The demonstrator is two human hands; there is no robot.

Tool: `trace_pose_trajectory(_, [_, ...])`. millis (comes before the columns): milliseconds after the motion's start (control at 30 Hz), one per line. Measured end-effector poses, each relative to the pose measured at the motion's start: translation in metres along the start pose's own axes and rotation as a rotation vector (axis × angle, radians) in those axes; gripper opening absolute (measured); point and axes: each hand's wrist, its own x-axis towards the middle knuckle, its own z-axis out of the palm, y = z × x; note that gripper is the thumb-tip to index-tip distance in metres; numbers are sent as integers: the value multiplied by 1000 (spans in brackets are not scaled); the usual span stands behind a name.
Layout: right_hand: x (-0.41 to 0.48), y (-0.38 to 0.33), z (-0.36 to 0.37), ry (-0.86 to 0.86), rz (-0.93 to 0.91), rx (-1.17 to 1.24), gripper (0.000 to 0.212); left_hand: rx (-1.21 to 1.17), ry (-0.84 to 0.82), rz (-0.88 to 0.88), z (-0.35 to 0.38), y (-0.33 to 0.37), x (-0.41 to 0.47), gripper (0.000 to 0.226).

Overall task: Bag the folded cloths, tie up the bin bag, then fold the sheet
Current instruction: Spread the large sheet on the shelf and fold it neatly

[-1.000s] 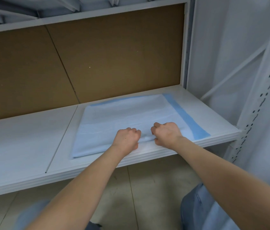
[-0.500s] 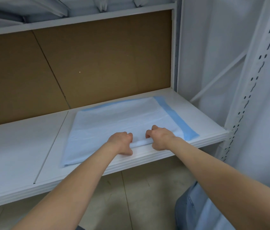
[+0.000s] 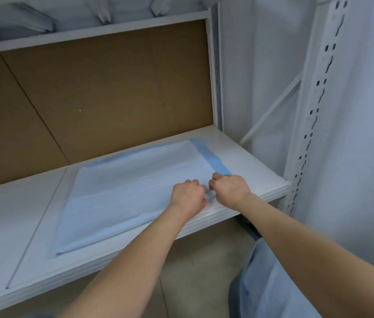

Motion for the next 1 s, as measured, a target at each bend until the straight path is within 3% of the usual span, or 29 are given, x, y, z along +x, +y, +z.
trace_pose_trajectory(267, [0,2,0,42,53,-17,34,-13,-28,32,-5,3,7,27])
trace_pose_trajectory(567, [-2,24,-4,-92,302,371,43,-125,-212,25,-10,-1,12,39])
trace_pose_trajectory(667, [-1,39,-12,59,506,547,40,-188,-148,19,-12,0,14,37])
trace_pose_trajectory(767, [6,42,-15,91,631,664,23,-223,-24,25,-9,7,16,33])
trace_pose_trajectory(1000, [14,26,-9,-158,606,694,14,-219,-16,-3,-2,19,20,30])
